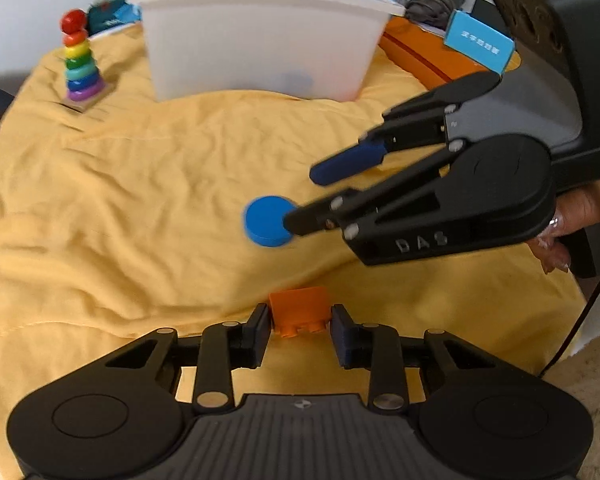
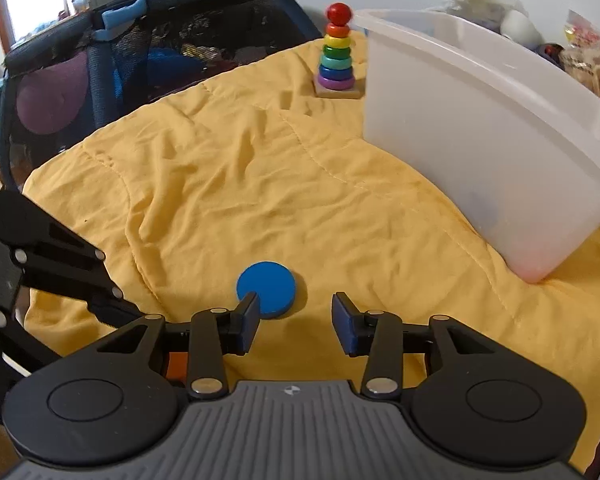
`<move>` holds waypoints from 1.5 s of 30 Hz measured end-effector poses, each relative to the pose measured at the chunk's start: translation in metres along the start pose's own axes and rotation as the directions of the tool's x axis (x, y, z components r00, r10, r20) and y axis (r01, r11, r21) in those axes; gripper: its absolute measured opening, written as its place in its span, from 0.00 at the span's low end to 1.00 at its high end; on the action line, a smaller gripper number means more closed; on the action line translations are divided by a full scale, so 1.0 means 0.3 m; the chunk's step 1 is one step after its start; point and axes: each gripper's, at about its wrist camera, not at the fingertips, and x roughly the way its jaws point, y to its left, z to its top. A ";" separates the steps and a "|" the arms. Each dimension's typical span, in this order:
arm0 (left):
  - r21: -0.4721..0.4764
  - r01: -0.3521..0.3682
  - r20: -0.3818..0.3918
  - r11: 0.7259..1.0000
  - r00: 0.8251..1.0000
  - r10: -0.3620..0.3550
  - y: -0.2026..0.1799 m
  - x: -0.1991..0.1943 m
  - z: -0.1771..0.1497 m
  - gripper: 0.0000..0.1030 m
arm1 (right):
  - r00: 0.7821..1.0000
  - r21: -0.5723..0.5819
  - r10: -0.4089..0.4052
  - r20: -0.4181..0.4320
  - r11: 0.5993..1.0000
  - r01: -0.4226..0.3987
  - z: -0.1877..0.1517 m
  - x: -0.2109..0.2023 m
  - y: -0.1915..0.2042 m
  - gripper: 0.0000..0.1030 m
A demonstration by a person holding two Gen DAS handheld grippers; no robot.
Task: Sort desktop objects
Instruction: 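Grasp the orange brick with left tool while right tool grasps blue disc, then carry both toys over the white bin and open both tools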
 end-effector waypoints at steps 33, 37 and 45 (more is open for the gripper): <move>0.063 -0.127 0.383 0.990 0.919 0.094 0.167 -0.122 0.834 0.35 | 0.928 0.426 -0.327 0.180 0.876 0.226 0.373 -0.261 -0.405 0.41; 0.063 -0.167 0.299 0.984 0.944 0.141 0.147 0.062 0.931 0.35 | 0.930 0.493 -0.333 0.154 0.842 0.219 0.444 -0.187 -0.505 0.41; 0.059 -0.239 0.204 0.969 0.953 0.222 0.154 0.194 0.895 0.62 | 0.934 0.497 -0.358 0.011 0.812 0.306 0.420 -0.038 -0.555 0.48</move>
